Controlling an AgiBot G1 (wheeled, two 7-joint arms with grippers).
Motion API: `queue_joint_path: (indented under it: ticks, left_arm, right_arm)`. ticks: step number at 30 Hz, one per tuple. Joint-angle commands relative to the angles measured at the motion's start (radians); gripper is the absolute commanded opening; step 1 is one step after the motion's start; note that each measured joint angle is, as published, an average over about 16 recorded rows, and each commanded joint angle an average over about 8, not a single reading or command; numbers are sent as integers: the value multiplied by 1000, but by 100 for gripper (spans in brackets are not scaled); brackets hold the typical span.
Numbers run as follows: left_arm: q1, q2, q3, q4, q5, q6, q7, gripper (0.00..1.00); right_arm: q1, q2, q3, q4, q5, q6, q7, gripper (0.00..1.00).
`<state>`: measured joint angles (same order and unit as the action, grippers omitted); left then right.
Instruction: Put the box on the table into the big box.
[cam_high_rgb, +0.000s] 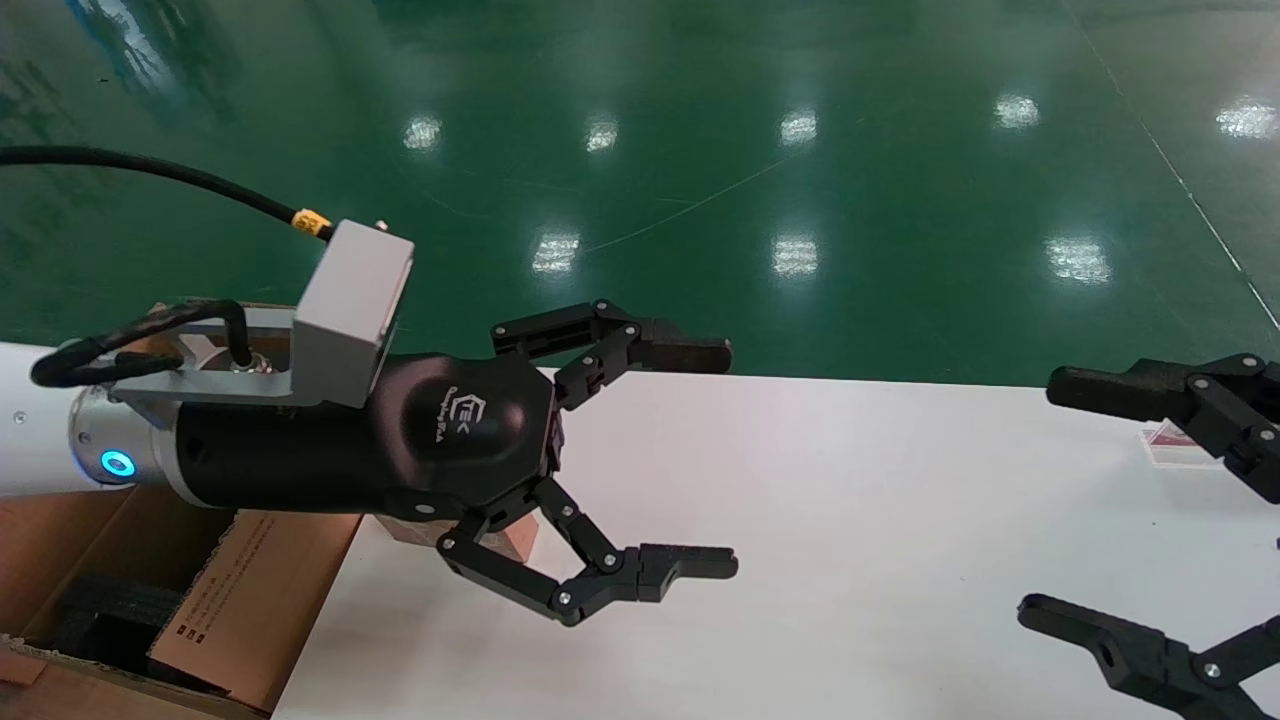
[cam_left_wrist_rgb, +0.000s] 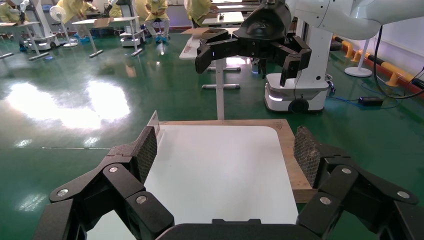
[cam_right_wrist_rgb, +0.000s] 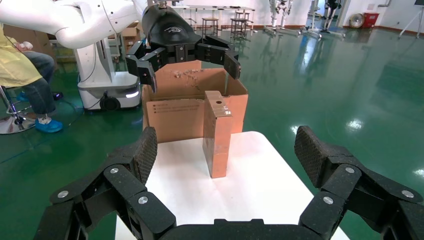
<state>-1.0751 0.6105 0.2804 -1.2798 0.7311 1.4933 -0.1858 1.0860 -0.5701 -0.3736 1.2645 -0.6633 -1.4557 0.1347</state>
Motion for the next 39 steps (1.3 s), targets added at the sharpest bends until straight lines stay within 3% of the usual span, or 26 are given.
queue_joint_path:
  ticks: [1, 39]
  left_arm:
    - [0, 0, 0, 0, 0, 0, 0, 100]
    - [0, 0, 0, 0, 0, 0, 0, 100]
  right_arm:
    - [0, 0, 0, 0, 0, 0, 0, 100]
    - [0, 0, 0, 0, 0, 0, 0, 100]
